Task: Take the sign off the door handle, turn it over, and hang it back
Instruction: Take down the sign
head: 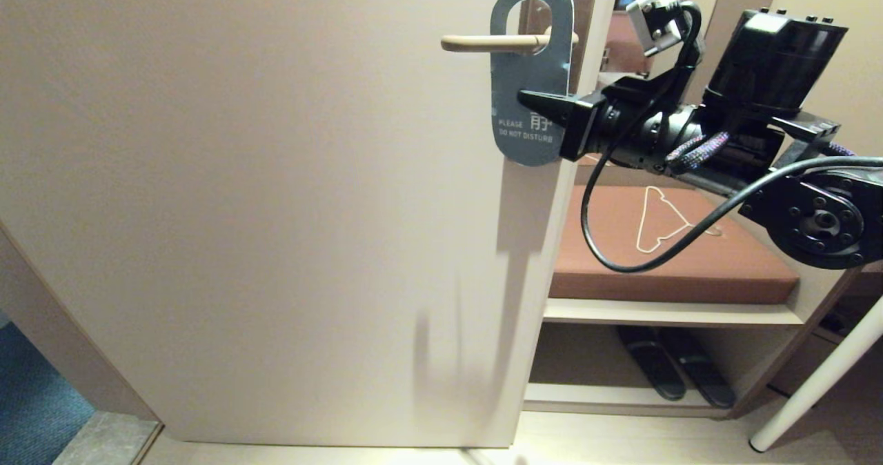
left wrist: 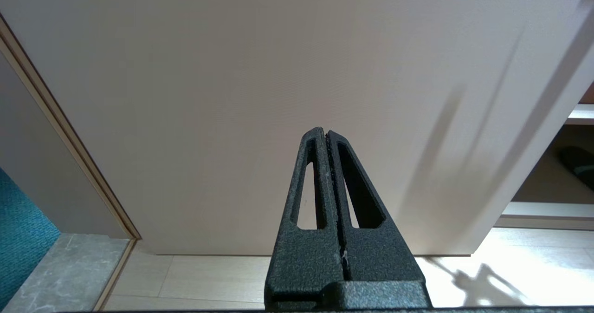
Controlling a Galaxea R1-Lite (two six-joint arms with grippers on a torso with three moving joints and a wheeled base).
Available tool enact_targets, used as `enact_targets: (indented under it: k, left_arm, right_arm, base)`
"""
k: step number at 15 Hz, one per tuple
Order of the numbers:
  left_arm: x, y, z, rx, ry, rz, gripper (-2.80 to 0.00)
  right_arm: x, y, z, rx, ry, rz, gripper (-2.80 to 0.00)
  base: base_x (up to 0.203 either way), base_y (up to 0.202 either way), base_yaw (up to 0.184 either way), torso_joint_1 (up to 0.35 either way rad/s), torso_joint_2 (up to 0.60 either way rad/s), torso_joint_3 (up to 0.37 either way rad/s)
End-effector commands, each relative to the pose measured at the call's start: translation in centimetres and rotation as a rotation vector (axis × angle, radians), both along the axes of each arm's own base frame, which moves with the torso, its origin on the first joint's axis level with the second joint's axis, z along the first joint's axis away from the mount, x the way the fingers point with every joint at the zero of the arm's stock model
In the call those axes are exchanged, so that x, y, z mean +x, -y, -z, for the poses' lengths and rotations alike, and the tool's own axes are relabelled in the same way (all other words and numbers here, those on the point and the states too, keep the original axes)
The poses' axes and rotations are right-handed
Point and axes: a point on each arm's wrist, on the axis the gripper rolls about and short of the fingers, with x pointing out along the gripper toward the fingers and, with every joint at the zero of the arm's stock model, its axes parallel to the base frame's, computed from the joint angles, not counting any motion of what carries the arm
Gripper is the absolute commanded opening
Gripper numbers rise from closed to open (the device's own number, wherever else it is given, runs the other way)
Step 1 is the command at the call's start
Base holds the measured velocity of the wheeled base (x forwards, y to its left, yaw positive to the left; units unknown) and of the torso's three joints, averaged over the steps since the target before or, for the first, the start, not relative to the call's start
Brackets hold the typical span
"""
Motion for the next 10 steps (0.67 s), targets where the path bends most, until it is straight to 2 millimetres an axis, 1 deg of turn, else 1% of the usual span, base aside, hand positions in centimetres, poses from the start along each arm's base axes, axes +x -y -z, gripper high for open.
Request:
enact_targets:
  k: [1, 5, 10]
  left_arm:
    - [0.0, 0.0, 0.0, -0.001, -0.001, 0.0, -2.8]
    - [0.0, 0.0, 0.0, -0.001, -0.001, -0.001, -2.8]
    - [0.0, 0.0, 0.0, -0.001, -0.001, -0.001, -2.8]
  right_arm:
    - [-0.5, -0.7, 0.1, 0.005, -0.003, 0.013, -2.8]
    - [-1.1, -1.6, 0.4, 0.019, 0.0, 0.061, -2.8]
    - [-2.2, -3.7, 1.0, 0.02, -0.016, 0.123, -2.8]
  base:
    - [0.0, 0.0, 0.0, 0.0, 0.0, 0.0]
    - [0.0, 0.0, 0.0, 0.0, 0.0, 0.0]
    - [0.0, 0.0, 0.0, 0.0, 0.0, 0.0]
